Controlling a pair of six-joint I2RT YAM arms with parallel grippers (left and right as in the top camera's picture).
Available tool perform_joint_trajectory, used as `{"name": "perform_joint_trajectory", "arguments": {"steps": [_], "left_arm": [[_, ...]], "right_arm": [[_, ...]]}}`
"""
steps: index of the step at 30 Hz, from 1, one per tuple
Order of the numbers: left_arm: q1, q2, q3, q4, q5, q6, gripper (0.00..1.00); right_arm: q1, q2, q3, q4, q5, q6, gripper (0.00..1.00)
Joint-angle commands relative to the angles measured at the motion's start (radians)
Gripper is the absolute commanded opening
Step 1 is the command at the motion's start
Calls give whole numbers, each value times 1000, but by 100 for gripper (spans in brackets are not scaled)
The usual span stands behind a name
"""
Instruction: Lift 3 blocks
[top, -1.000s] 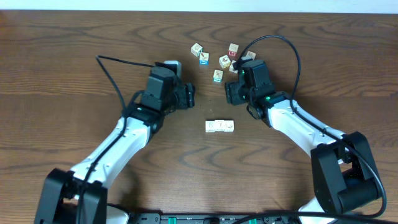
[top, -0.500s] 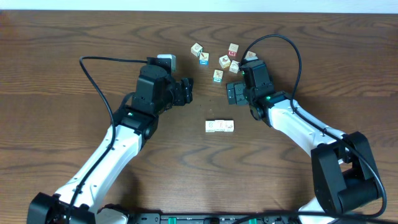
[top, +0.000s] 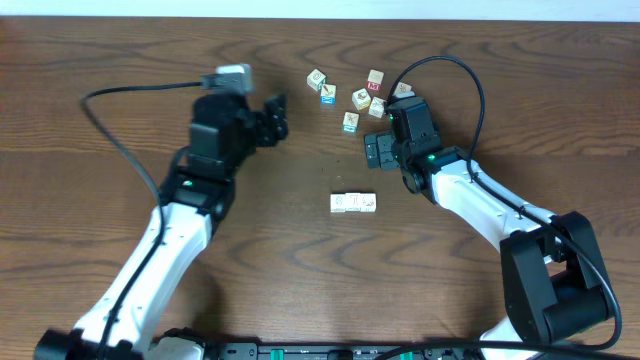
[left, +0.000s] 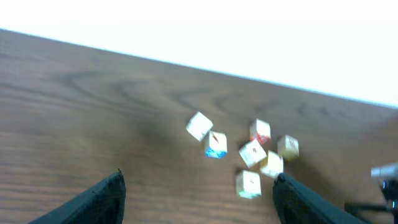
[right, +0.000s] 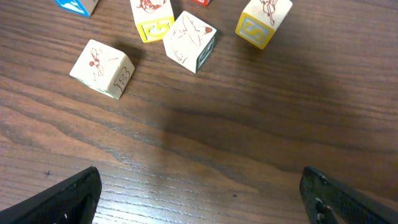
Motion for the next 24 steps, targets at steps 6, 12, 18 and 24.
{"name": "perform_joint_trajectory", "arguments": {"steps": [6, 12, 18, 24], "left_arm": [[92, -279, 25, -62, -75, 104, 77], [88, -547, 10, -243, -125, 194, 77], [89, -797, -75, -262, -151, 212, 77], [122, -1017, -233, -249, -196, 211, 77]], "right_arm": [[-5, 3, 13, -1, 17, -8, 99], [-5, 3, 13, -1, 17, -8, 99], [-5, 3, 13, -1, 17, -8, 99], [-5, 3, 13, -1, 17, -8, 99]]}}
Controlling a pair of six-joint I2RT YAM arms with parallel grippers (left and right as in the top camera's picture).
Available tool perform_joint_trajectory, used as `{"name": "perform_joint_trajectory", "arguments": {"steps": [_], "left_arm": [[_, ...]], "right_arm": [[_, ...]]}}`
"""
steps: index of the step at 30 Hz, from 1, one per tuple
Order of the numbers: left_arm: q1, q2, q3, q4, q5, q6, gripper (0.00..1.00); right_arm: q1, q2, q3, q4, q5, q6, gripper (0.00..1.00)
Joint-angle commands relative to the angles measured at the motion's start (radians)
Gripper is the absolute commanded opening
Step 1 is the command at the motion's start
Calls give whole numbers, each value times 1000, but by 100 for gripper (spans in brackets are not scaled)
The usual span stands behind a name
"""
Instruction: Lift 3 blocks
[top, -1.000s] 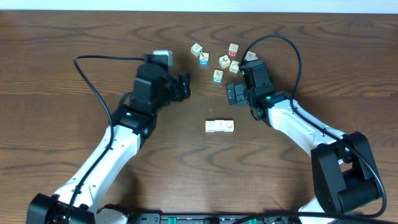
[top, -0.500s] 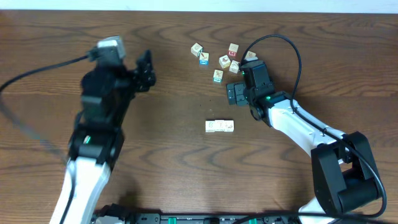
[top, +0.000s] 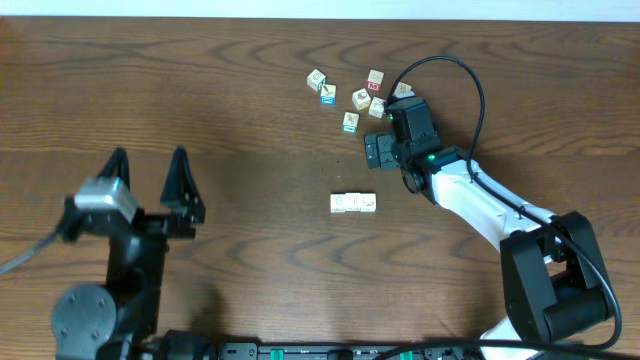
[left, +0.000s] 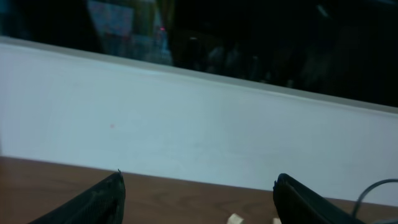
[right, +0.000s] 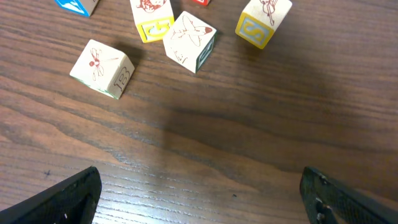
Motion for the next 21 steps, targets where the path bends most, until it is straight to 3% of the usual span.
{"name": "perform_joint_trajectory", "arguments": {"steps": [1, 9, 21], "left_arm": [[30, -104, -116, 23, -38, 21, 76], [102, -376, -481, 289, -38, -64, 77], [129, -411, -663, 251, -84, -78, 77]], "right_arm": [[-5, 3, 13, -1, 17, -8, 99], [-5, 3, 13, -1, 17, -8, 99], [-5, 3, 13, -1, 17, -8, 99]]}}
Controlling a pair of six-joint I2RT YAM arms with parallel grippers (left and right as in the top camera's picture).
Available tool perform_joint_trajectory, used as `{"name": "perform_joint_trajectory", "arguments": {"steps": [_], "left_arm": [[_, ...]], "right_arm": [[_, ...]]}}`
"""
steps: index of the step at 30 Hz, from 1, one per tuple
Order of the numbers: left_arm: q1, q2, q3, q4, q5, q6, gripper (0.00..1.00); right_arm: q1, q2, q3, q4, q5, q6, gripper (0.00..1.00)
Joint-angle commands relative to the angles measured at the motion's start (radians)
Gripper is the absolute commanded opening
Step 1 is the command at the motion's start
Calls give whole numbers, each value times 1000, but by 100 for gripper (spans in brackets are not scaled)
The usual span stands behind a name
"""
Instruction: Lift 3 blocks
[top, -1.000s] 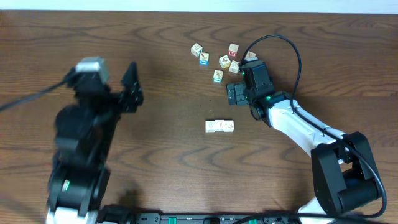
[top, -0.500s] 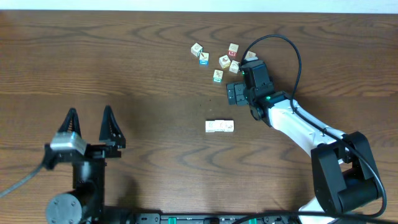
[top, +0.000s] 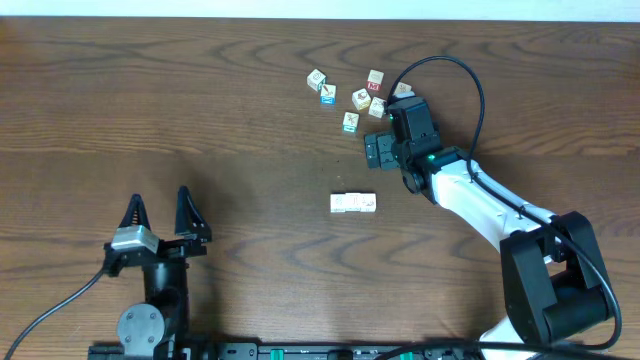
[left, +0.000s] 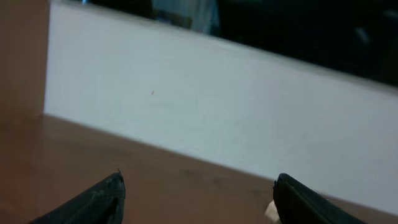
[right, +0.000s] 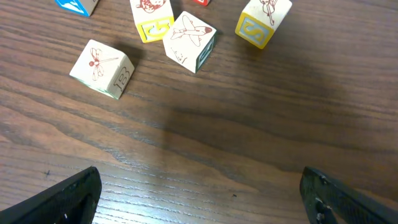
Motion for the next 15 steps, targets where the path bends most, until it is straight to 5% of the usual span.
{"name": "perform_joint_trajectory", "arguments": {"steps": [1, 15], "left_arm": [[12, -11, -47, -32, -48, -13, 77], [14, -11, -105, -218, -90, 16, 77]], "right_arm": [[-5, 3, 13, -1, 16, -8, 99], [-5, 3, 13, -1, 16, -8, 99]]}}
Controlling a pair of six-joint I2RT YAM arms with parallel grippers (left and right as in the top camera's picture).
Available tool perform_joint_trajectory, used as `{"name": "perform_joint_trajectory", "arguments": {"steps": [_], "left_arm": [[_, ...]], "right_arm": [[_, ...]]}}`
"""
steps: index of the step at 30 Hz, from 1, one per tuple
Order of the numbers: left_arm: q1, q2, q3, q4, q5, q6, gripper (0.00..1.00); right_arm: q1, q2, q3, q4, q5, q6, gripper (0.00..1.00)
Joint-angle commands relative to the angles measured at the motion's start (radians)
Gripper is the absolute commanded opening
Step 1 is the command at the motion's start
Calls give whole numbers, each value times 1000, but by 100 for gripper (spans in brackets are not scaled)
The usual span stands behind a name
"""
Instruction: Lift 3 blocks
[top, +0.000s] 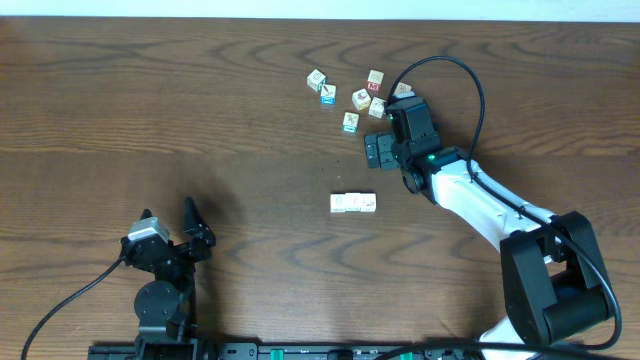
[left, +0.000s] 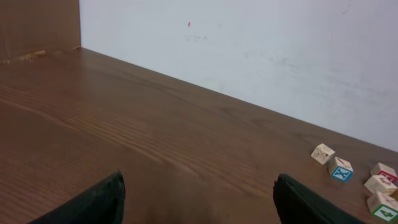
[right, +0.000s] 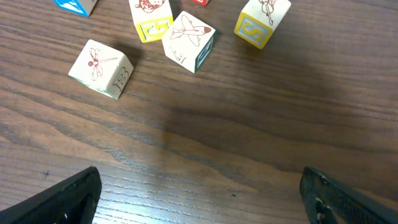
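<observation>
Three pale blocks lie side by side in a row (top: 353, 204) at the middle of the wooden table (top: 150, 110). Several loose picture blocks (top: 355, 95) are scattered at the back. My right gripper (top: 372, 150) stands open just in front of them, over bare wood (right: 199, 199); a dragonfly block (right: 101, 68), an airplane block (right: 188, 42) and a yellow S block (right: 261, 22) lie beyond its fingertips. My left gripper (top: 168, 218) is open and empty (left: 199, 205) at the near left edge, far from every block.
The left arm is folded up over its base (top: 160, 300) at the near edge. The right arm (top: 490, 210) stretches from the near right corner, its black cable (top: 450, 70) looping over the back. A white wall (left: 280, 50) bounds the table's far side.
The left arm has folded lower over its base, and its wrist camera now looks along the table toward the far blocks. The right arm and all blocks are where they were.
First my left gripper was open far out near the loose blocks at the back. It then stood drawn back at the near left, pointing up at the wall, and later over its base. Now it rests folded there, open. The right gripper stayed open by the cluster throughout.
</observation>
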Motion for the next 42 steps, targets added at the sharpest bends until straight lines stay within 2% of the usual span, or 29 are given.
{"name": "perform_joint_trajectory", "arguments": {"steps": [1, 26, 33, 39, 42], "left_arm": [[6, -9, -8, -63, -10, 37, 77], [6, -6, -8, -58, 3, 36, 77], [6, -6, -8, -58, 3, 36, 77], [6, -6, -8, -58, 3, 36, 77], [6, -6, -8, -58, 3, 36, 77]], "right_arm": [[-5, 3, 13, -1, 14, -8, 99], [-5, 2, 13, 0, 13, -8, 99], [61, -66, 5, -18, 21, -9, 99], [146, -159, -33, 27, 423, -68, 99], [162, -220, -77, 134, 435, -68, 99]]}}
